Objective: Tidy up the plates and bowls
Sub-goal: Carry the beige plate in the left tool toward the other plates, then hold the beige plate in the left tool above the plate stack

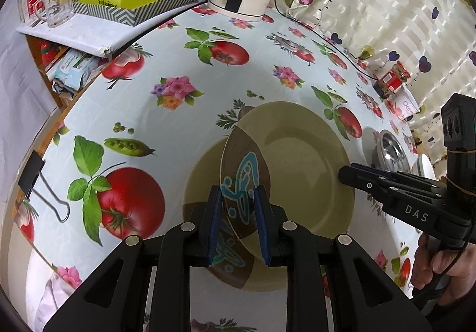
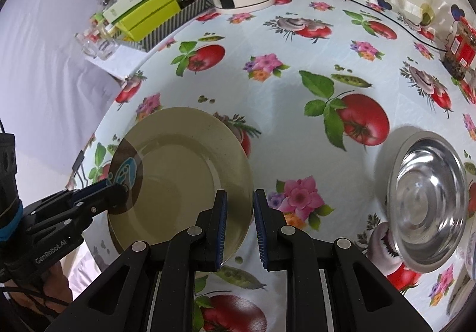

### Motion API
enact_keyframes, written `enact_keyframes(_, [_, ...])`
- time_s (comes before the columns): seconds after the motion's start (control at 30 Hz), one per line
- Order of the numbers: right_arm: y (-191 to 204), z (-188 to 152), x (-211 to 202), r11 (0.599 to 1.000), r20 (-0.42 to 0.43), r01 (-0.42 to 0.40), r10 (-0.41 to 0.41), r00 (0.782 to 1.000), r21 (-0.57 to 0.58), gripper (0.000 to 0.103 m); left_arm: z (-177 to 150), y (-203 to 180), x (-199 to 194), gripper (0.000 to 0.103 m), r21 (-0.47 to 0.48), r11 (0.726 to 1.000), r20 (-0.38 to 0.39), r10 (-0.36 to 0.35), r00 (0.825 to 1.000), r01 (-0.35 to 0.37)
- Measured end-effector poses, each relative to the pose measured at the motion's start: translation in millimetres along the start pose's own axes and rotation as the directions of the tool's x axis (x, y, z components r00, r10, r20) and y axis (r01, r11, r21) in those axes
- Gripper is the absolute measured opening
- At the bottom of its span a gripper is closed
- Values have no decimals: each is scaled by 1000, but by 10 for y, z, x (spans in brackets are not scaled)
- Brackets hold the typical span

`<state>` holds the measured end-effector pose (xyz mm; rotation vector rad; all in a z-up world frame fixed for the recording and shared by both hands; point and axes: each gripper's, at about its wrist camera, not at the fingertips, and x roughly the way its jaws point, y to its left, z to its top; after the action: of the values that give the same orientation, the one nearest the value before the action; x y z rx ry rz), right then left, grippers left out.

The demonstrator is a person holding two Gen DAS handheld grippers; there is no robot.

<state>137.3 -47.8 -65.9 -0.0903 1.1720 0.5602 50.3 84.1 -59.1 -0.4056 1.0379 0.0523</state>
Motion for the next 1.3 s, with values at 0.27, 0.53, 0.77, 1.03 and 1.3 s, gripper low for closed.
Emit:
enact_keyframes(0.27, [58,-45,66,1000,-17,-4,4,1000,-6,18,-54,54,-12,22,-3,1000,-5,13,1000,-13])
enact_keyframes(0.53, [117,-74,102,1000,-26,-5,5,1000,-20,18,-115,89,-24,22,-4,1000,-7,27,1000,-27])
enact_keyframes(0.77, [157,-85,120,999,-28,0,-1,1000,-34,18,-154,108,-21,22,-6,999,-10,33,999,-33])
enact_keyframes(1.03, [198,-97,128,999,-25,10,-12,1000,-52,19,-173,114,-32,22,-3,999,-8,40,999,-40])
enact_keyframes(1.3, [225,-110,132,998,-21,18,-19,1000,-63,21,-177,115,-35,22,-1,999,-7,43,999,-43])
